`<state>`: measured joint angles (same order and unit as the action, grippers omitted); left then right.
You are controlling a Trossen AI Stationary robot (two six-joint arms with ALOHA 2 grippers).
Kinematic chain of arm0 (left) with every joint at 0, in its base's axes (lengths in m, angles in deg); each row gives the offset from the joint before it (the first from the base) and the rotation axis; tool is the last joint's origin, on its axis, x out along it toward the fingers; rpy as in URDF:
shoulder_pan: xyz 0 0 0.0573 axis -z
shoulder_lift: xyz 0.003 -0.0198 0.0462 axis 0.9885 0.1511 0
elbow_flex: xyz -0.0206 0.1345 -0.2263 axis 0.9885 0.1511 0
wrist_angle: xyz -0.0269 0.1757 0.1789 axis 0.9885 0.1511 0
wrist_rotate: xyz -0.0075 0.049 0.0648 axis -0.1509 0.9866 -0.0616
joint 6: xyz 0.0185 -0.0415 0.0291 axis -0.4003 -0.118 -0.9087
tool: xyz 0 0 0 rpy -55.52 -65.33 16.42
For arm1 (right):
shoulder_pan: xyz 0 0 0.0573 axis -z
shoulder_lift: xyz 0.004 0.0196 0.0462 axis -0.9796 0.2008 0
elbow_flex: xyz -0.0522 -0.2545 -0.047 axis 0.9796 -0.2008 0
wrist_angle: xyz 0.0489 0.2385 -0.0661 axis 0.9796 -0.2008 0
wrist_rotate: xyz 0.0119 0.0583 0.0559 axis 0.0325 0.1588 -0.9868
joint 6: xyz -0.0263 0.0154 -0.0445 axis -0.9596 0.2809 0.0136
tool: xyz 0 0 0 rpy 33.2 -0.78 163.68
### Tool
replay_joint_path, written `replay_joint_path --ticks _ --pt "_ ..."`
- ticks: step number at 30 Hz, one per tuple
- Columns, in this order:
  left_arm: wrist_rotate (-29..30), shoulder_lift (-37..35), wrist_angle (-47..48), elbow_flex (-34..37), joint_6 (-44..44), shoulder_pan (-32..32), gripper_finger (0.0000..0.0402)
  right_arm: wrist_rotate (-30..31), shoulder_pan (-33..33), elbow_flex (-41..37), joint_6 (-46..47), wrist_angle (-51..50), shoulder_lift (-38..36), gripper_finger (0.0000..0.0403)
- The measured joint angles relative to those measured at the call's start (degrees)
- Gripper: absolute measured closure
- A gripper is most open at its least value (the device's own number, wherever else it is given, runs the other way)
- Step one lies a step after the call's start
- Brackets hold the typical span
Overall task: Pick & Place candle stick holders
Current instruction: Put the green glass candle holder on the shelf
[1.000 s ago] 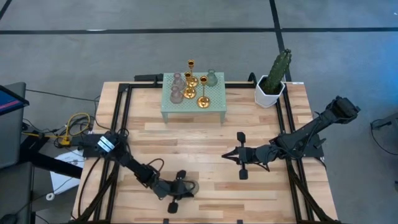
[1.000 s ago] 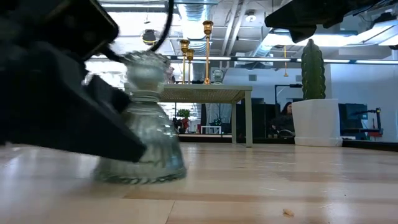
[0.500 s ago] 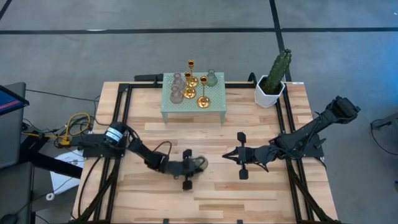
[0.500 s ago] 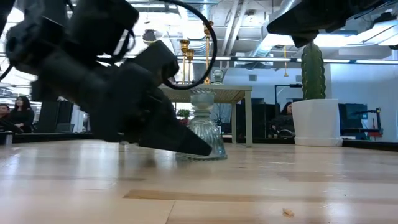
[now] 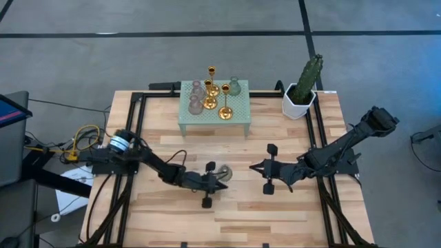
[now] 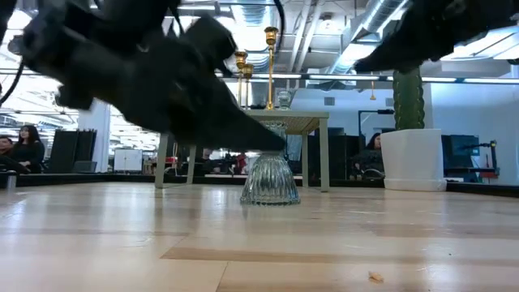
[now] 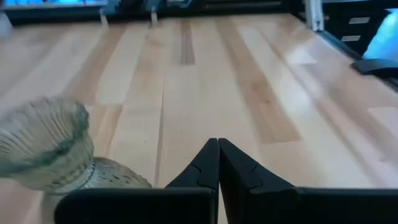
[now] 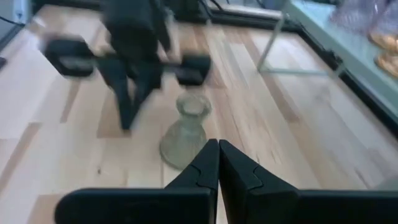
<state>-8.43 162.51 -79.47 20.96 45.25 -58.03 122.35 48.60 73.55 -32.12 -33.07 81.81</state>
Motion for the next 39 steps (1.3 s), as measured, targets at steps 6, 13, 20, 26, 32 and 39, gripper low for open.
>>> replay_joint_path --ticks 6,13,20,26,32,39 --pt "9.29 -12.72 3.65 7.71 -2.06 5.36 0.0400 0.13 -0.57 -9.45 1.60 13.35 -0.52 0.0403" --pt "16.87 -24.02 3.94 17.38 0.01 8.97 0.0400 -9.59 3.71 -23.81 1.46 46.00 1.39 0.0403" --pt "19.14 -25.37 4.09 20.44 0.86 8.53 0.0400 -13.84 6.66 -20.92 0.50 48.16 12.47 0.0403" --pt "19.14 -25.37 3.94 20.38 0.97 8.55 0.0400 -16.05 8.57 -17.00 -3.40 57.95 25.27 0.0403" --pt "19.14 -25.37 3.95 20.38 0.97 8.58 0.0400 -24.72 12.57 -16.98 -3.24 79.80 38.32 0.0403" --pt "19.14 -25.37 3.96 20.36 0.99 8.79 0.0398 -27.01 14.29 -11.34 -0.90 77.70 44.22 0.0403"
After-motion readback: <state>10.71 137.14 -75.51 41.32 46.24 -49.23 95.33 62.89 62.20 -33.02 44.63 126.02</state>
